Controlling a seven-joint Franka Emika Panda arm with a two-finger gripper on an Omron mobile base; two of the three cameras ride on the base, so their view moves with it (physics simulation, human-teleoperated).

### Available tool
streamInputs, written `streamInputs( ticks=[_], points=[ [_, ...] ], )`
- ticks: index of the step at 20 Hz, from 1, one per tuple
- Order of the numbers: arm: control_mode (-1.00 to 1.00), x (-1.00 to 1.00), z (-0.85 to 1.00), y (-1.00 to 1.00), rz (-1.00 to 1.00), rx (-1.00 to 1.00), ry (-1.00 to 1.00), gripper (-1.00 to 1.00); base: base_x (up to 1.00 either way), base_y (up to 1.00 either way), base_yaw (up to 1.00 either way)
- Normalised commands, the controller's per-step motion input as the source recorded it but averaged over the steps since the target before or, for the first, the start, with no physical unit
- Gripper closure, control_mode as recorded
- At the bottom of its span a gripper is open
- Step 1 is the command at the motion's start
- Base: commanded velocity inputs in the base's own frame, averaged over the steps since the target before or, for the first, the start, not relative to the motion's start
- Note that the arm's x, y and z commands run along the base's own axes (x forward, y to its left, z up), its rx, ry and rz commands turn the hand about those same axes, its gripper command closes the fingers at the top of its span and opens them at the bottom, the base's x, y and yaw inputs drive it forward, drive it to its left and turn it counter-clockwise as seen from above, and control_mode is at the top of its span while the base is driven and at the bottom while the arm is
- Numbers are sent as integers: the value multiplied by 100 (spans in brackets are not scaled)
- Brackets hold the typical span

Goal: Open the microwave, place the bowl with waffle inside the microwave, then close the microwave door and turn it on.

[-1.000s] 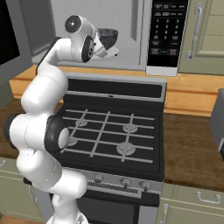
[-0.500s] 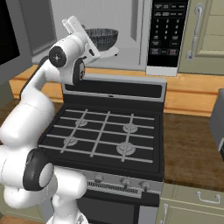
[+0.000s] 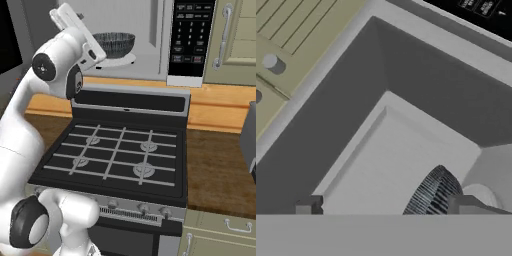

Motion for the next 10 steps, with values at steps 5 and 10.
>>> streamInputs(
  ticks=[5, 10],
  points=[
    [-100, -100, 40, 0, -1, 0, 10, -100, 0, 0, 0],
    [-100, -100, -19, 0, -5, -9, 55, -100, 0, 0, 0]
  ],
)
